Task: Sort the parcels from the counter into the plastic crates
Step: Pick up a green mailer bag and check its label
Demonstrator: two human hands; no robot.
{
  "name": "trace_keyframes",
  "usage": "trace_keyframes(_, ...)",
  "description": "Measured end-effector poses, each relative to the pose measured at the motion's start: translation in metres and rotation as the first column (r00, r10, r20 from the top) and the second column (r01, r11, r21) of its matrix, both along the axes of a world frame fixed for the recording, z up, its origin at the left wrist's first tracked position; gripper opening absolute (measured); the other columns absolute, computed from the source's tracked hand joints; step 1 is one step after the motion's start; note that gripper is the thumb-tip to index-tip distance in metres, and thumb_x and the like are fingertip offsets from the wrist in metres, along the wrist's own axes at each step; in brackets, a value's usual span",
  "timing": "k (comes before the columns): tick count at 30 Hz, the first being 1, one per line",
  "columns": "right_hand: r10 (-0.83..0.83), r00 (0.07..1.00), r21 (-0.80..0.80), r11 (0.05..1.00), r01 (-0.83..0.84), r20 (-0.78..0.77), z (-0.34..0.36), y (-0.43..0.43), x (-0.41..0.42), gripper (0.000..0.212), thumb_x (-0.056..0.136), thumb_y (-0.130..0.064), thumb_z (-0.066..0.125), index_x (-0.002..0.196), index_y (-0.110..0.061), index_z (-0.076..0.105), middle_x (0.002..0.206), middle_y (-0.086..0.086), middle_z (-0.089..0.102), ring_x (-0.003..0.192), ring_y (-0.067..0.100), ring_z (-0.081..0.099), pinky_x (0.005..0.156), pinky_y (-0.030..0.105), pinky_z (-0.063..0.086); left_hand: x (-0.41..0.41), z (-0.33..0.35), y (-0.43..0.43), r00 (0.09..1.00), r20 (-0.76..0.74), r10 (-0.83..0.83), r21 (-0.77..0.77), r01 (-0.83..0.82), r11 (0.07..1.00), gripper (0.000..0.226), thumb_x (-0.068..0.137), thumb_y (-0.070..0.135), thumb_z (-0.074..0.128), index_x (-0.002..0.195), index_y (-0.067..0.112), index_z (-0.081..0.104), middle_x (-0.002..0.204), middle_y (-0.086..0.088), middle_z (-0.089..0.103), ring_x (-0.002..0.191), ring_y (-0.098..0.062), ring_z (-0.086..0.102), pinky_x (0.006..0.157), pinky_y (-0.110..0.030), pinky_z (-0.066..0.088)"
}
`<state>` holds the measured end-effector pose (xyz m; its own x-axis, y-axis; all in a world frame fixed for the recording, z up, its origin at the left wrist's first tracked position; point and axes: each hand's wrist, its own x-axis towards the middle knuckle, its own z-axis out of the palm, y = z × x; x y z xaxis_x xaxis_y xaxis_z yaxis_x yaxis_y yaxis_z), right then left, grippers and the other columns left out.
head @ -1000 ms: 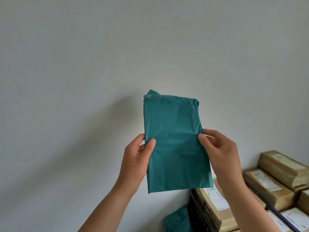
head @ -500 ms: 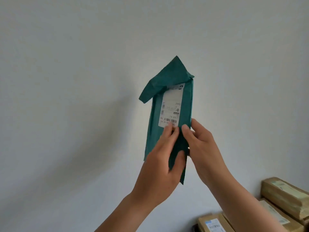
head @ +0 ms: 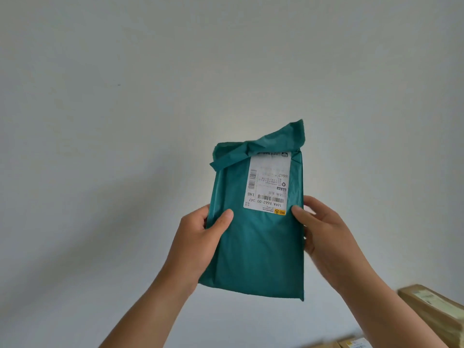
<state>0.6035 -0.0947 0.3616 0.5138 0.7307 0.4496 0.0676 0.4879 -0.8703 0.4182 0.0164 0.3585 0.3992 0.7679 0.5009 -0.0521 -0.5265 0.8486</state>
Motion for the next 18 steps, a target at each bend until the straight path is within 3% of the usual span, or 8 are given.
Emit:
trace_keyframes(1,-0.181,0.977,-0.009,0.983,0.183,0.113,0.0,0.0,0.005,0.016,0.106,-0.013,0.058,0.119,-0.019,0.065,0.112,0.002,0.078,0.095,0.017,0.076,0.081,0.039,0.06,-0.003,0.006,0.005,0.999,-0.052,-0.003,0.017,0.004,1.0,0.02,0.101,0.034,0.067,0.099,0.016,0.076,0.094,0.001,0.08,0.094,-0.023,0.076,0.091,-0.049,0.059)
trace_keyframes(3,-0.523,0.777,0.093,0.845,0.527,0.35,0.002,-0.003,0.012,0.02,0.098,-0.018,0.069,0.113,-0.021,0.056,0.103,-0.003,0.071,0.084,0.006,0.07,0.073,0.023,0.058,-0.008,0.024,0.018,0.966,-0.255,0.046,0.142,-0.01,0.99,0.02,0.1,0.031,0.07,0.094,0.013,0.076,0.089,-0.004,0.08,0.085,-0.024,0.077,0.082,-0.043,0.06)
trace_keyframes(6,-0.685,0.55,0.333,0.721,0.608,0.478,0.011,-0.014,0.011,0.024,0.096,-0.023,0.07,0.11,-0.024,0.052,0.099,-0.006,0.062,0.086,0.007,0.062,0.067,0.013,0.046,-0.007,0.063,0.034,0.738,-0.618,0.271,0.443,0.042,0.896,0.019,0.099,0.034,0.07,0.087,0.02,0.072,0.081,-0.003,0.074,0.072,-0.015,0.068,0.066,-0.03,0.05)
trace_keyframes(9,-0.563,0.407,0.34,0.796,0.5,0.72,0.023,-0.011,0.006,0.033,0.095,-0.037,0.069,0.123,-0.026,0.055,0.118,-0.014,0.061,0.103,0.004,0.059,0.089,0.018,0.046,0.008,0.098,0.024,0.429,-0.746,0.51,0.643,0.264,0.719,0.013,0.098,0.036,0.071,0.108,0.028,0.075,0.088,0.011,0.065,0.083,-0.016,0.062,0.066,-0.03,0.044)
trace_keyframes(12,-0.145,0.329,-0.032,0.878,0.478,0.933,0.032,0.006,-0.001,0.047,0.093,-0.053,0.067,0.133,-0.033,0.053,0.126,-0.025,0.054,0.115,0.001,0.056,0.096,0.024,0.049,0.029,0.125,0.001,0.31,-0.71,0.633,0.693,0.467,0.549,0.008,0.097,0.032,0.074,0.104,0.03,0.072,0.078,0.015,0.052,0.073,-0.01,0.054,0.059,-0.029,0.037)
trace_keyframes(14,-0.007,0.365,-0.177,0.865,0.469,0.931,0.032,0.017,0.0,0.014,0.1,-0.042,0.064,0.107,-0.03,0.061,0.109,-0.019,0.068,0.098,0.011,0.067,0.078,0.026,0.055,0.041,0.139,-0.009,0.348,-0.632,0.692,0.738,0.541,0.403,0.004,0.096,0.032,0.074,0.099,0.031,0.072,0.076,0.015,0.051,0.084,-0.016,0.059,0.069,-0.032,0.044)
trace_keyframes(15,-0.015,0.42,-0.192,0.874,0.446,0.907,0.031,0.022,0.004,0.01,0.103,-0.034,0.061,0.098,-0.026,0.063,0.098,-0.013,0.072,0.089,0.017,0.069,0.072,0.03,0.056,0.045,0.144,-0.011,0.414,-0.556,0.721,0.786,0.543,0.295,0.006,0.096,0.031,0.072,0.102,0.03,0.075,0.08,0.013,0.053,0.096,-0.021,0.059,0.079,-0.034,0.046)
trace_keyframes(18,-0.145,0.71,-0.152,0.929,0.337,0.689,0.025,0.024,0.022,0.012,0.105,-0.024,0.061,0.099,-0.023,0.072,0.093,-0.007,0.079,0.086,0.018,0.075,0.077,0.039,0.062,0.046,0.149,0.001,0.806,-0.174,0.566,0.96,0.268,-0.086,0.028,0.097,0.016,0.065,0.124,0.022,0.072,0.104,0.002,0.067,0.115,-0.027,0.056,0.103,-0.038,0.043)
